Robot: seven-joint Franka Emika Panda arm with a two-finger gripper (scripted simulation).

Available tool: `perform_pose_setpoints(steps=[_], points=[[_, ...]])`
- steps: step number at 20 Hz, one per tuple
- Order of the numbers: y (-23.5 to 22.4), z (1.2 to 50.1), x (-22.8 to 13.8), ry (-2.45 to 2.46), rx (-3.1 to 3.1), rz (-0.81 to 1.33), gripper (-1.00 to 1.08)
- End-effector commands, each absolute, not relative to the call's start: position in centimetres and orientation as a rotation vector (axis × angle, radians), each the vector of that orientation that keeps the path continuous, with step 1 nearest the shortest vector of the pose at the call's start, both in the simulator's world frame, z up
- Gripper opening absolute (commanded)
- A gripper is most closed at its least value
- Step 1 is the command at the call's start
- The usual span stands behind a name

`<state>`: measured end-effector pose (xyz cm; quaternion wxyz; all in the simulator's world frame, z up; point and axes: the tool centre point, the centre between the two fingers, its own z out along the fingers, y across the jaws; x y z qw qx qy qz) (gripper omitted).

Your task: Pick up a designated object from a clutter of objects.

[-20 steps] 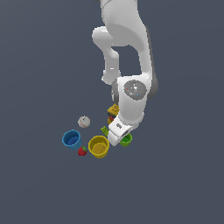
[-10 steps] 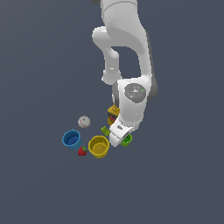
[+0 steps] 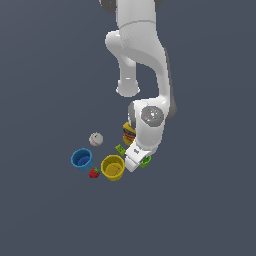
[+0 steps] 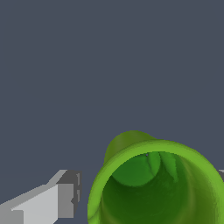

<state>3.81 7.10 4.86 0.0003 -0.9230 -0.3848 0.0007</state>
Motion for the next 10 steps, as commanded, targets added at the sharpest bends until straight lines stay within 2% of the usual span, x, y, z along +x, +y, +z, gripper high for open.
perform_pose_setpoints(steps=[1,3,4,10], points=[[7.10,4.34,3.90,-1.209,-2.899,0.000,1.00],[7.10,4.25,3.93,-1.209,-2.899,0.000,1.00],[7.10,4.25,3.93,-1.209,-2.899,0.000,-1.00],[7.10,4.25,3.93,-1.209,-2.899,0.000,-1.00]])
